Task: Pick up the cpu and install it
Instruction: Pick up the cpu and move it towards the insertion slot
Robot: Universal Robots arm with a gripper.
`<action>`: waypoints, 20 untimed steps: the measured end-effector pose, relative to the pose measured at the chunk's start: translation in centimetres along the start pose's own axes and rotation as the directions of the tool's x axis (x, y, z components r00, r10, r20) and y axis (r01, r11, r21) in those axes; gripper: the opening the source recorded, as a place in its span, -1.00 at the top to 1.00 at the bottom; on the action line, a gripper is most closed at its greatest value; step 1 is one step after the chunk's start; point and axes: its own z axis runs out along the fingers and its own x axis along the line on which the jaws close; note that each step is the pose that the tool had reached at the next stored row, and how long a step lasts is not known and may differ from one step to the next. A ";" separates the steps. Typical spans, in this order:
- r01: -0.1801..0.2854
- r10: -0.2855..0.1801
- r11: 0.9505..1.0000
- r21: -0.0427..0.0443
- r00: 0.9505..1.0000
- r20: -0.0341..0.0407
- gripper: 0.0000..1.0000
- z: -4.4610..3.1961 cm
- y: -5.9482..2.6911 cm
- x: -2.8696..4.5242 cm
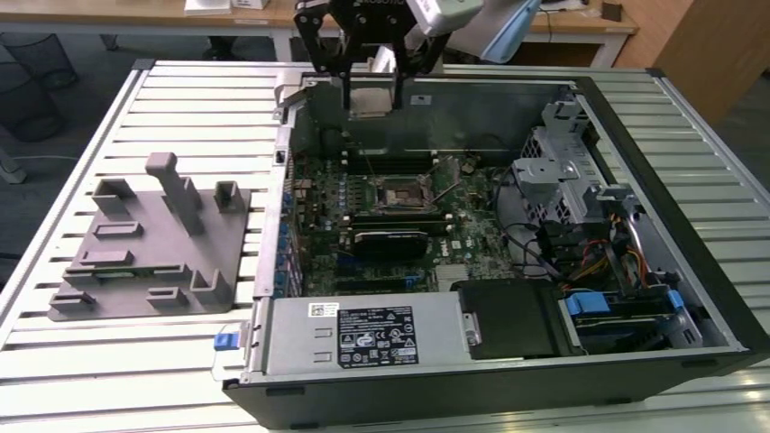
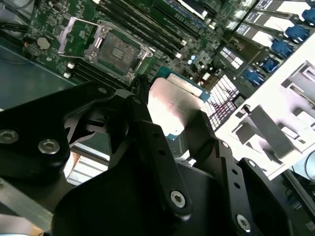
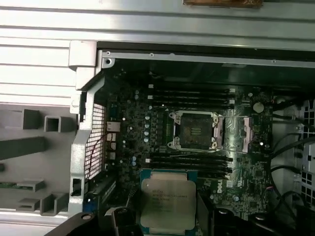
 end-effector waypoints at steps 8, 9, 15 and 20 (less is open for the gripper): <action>0.000 0.000 1.000 0.000 1.000 0.000 -0.08 -0.03 0.48 -2.04; 0.000 0.000 1.000 0.000 1.000 0.000 -0.08 -0.03 0.53 -2.25; 0.000 0.000 1.000 0.000 1.000 0.000 -0.08 -0.04 0.65 -3.99; 0.000 0.000 1.000 0.000 1.000 0.000 -0.08 -0.02 0.60 -5.82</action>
